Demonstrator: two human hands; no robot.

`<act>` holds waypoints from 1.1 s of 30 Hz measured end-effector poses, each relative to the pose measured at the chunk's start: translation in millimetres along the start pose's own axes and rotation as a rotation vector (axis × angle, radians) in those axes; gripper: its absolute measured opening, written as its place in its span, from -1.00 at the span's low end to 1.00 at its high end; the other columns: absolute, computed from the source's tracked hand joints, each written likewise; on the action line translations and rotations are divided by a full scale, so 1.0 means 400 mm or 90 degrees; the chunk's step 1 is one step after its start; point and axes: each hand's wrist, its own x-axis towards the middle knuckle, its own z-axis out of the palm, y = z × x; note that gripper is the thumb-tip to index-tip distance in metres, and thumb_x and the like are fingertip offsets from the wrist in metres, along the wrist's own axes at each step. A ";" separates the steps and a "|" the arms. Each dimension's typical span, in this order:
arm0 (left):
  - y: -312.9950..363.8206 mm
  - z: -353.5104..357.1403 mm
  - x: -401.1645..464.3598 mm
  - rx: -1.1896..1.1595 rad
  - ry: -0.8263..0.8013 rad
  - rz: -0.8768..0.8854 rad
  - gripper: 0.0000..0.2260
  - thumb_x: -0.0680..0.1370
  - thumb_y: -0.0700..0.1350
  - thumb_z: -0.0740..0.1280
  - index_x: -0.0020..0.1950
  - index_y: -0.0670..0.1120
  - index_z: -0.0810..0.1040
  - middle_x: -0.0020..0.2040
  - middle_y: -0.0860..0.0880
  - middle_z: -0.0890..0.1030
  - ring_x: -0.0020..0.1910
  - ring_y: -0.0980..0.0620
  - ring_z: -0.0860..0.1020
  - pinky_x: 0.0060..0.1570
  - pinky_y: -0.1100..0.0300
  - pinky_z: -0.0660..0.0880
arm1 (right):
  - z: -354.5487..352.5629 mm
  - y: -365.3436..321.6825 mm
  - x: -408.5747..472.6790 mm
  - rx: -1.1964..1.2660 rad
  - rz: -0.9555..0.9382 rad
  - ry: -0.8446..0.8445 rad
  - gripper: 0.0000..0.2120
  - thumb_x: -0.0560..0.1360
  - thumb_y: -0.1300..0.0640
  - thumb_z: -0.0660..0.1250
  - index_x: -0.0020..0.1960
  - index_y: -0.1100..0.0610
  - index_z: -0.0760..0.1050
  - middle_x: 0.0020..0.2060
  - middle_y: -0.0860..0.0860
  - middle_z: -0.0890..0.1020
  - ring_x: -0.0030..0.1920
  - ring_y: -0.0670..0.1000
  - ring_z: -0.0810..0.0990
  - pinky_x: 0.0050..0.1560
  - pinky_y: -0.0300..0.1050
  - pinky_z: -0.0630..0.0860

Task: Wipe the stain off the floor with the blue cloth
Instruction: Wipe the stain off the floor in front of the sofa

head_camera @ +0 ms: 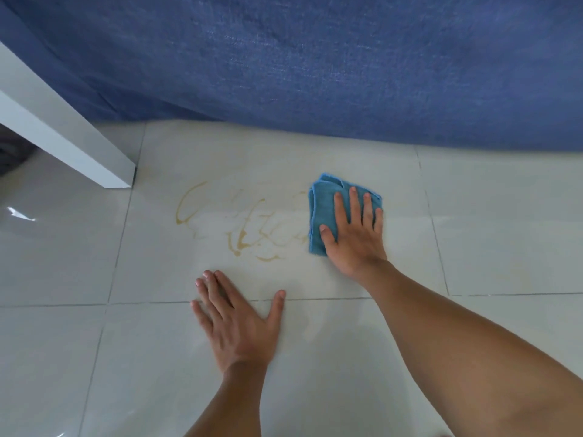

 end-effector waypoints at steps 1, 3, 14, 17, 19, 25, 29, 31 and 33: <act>-0.001 0.001 0.001 -0.002 0.002 -0.001 0.05 0.45 0.49 0.08 0.60 -0.30 -0.06 0.61 -0.29 0.03 0.62 -0.19 -0.11 0.56 -0.19 -0.08 | 0.003 -0.011 -0.024 -0.005 -0.036 -0.006 -0.28 0.62 -0.25 -0.11 0.64 0.02 -0.27 0.62 0.08 -0.28 0.60 0.16 -0.32 0.57 0.19 -0.29; -0.003 0.001 -0.001 -0.006 0.007 -0.003 0.05 0.45 0.48 0.08 0.59 -0.31 -0.06 0.61 -0.29 0.03 0.62 -0.20 -0.10 0.56 -0.19 -0.07 | 0.014 -0.012 -0.081 -0.020 -0.096 -0.018 -0.27 0.59 -0.27 -0.14 0.64 -0.01 -0.27 0.62 0.05 -0.28 0.60 0.13 -0.33 0.57 0.18 -0.28; 0.002 -0.013 -0.001 -0.021 -0.007 -0.003 0.05 0.46 0.50 0.06 0.60 -0.30 -0.06 0.62 -0.26 0.02 0.62 -0.16 -0.13 0.57 -0.16 -0.11 | -0.028 0.062 -0.001 0.029 0.060 -0.070 -0.26 0.60 -0.24 -0.03 0.63 -0.06 -0.31 0.61 -0.01 -0.34 0.59 0.10 -0.37 0.55 0.16 -0.34; -0.003 -0.009 -0.003 -0.022 -0.006 -0.004 0.05 0.46 0.50 0.07 0.60 -0.30 -0.05 0.62 -0.25 0.03 0.62 -0.16 -0.13 0.57 -0.16 -0.10 | -0.040 0.010 0.036 0.031 0.060 -0.075 -0.27 0.60 -0.19 -0.05 0.63 -0.03 -0.33 0.61 0.03 -0.35 0.58 0.12 -0.39 0.54 0.20 -0.36; -0.003 -0.007 -0.001 -0.028 0.000 -0.007 0.05 0.45 0.50 0.08 0.60 -0.30 -0.05 0.62 -0.25 0.03 0.62 -0.15 -0.13 0.57 -0.16 -0.09 | -0.047 -0.024 0.060 0.030 0.042 -0.080 -0.27 0.59 -0.16 -0.05 0.63 -0.02 -0.34 0.60 0.05 -0.35 0.58 0.14 -0.40 0.54 0.21 -0.37; -0.004 -0.005 0.001 -0.024 0.003 -0.008 0.05 0.45 0.50 0.08 0.60 -0.29 -0.06 0.62 -0.24 0.03 0.62 -0.15 -0.14 0.57 -0.14 -0.13 | -0.043 -0.092 0.046 0.020 -0.063 -0.075 -0.27 0.58 -0.13 0.01 0.64 -0.03 -0.27 0.62 0.05 -0.31 0.59 0.17 -0.37 0.54 0.21 -0.37; -0.001 -0.002 0.001 -0.023 0.002 -0.012 0.05 0.45 0.50 0.07 0.60 -0.29 -0.05 0.62 -0.25 0.03 0.62 -0.15 -0.13 0.57 -0.16 -0.10 | -0.009 -0.059 -0.038 0.003 -0.126 -0.020 -0.27 0.57 -0.16 0.02 0.65 -0.07 -0.20 0.63 -0.02 -0.24 0.61 0.07 -0.32 0.57 0.15 -0.32; -0.002 -0.001 0.002 -0.023 0.007 -0.009 0.05 0.45 0.50 0.08 0.60 -0.29 -0.04 0.61 -0.25 0.05 0.62 -0.16 -0.12 0.56 -0.17 -0.08 | -0.003 -0.019 -0.055 -0.002 -0.117 -0.020 -0.27 0.57 -0.18 0.03 0.65 -0.09 -0.20 0.64 -0.05 -0.22 0.61 0.04 -0.30 0.57 0.11 -0.31; -0.002 -0.001 0.002 -0.018 0.001 -0.004 0.05 0.45 0.50 0.06 0.60 -0.30 -0.04 0.61 -0.26 0.05 0.62 -0.17 -0.11 0.56 -0.17 -0.08 | -0.011 0.012 -0.048 0.013 -0.070 -0.032 -0.27 0.58 -0.18 0.03 0.64 -0.10 -0.23 0.63 -0.07 -0.24 0.61 0.03 -0.31 0.57 0.10 -0.32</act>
